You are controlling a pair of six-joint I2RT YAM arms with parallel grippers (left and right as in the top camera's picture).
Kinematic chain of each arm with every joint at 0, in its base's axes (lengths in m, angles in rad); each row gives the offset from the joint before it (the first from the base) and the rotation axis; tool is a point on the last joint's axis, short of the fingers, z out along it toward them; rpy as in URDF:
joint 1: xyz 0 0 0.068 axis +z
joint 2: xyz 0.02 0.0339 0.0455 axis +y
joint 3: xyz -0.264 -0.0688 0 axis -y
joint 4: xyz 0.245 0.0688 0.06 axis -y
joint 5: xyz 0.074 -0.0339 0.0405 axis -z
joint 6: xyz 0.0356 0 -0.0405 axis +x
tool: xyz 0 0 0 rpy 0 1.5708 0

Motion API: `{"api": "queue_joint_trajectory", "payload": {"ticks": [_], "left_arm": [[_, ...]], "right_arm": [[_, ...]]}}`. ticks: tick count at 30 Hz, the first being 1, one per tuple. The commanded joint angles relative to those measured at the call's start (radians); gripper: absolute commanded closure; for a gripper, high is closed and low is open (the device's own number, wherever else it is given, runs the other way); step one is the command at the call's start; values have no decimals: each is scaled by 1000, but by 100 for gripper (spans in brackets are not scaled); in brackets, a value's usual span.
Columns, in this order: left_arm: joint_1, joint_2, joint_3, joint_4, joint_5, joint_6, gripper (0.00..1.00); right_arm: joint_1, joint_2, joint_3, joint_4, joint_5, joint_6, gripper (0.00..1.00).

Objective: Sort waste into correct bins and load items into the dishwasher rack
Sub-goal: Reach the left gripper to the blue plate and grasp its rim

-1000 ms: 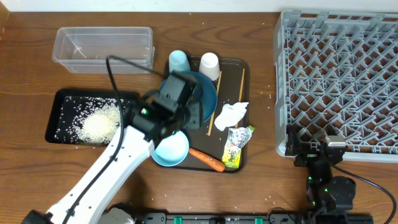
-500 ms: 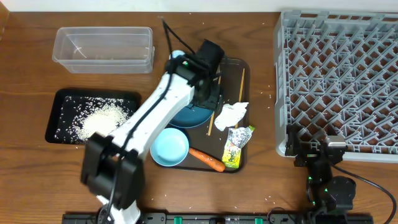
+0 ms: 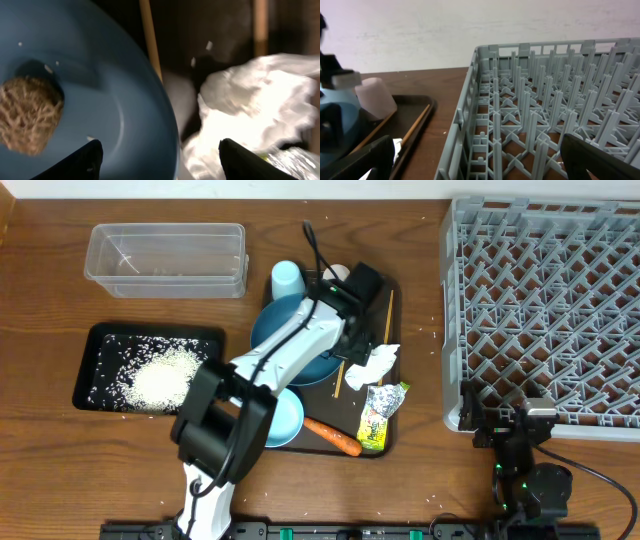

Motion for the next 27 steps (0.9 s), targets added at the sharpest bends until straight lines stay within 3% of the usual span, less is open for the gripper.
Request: {"api": "queue_joint_trajectory", "payload": {"ticks": [1, 23, 25, 27], "left_arm": [[-9, 35, 13, 15, -127, 11, 25], [-6, 66, -34, 107, -169, -33, 26], [-6, 66, -34, 110, -169, -33, 40], [-6, 66, -34, 110, -169, -33, 48]], "right_arm": [[-17, -2, -1, -4, -1, -10, 1], [-17, -2, -1, -4, -1, -10, 1], [-17, -2, -1, -4, -1, -10, 1], [-17, -2, -1, -4, -1, -10, 1]]}}
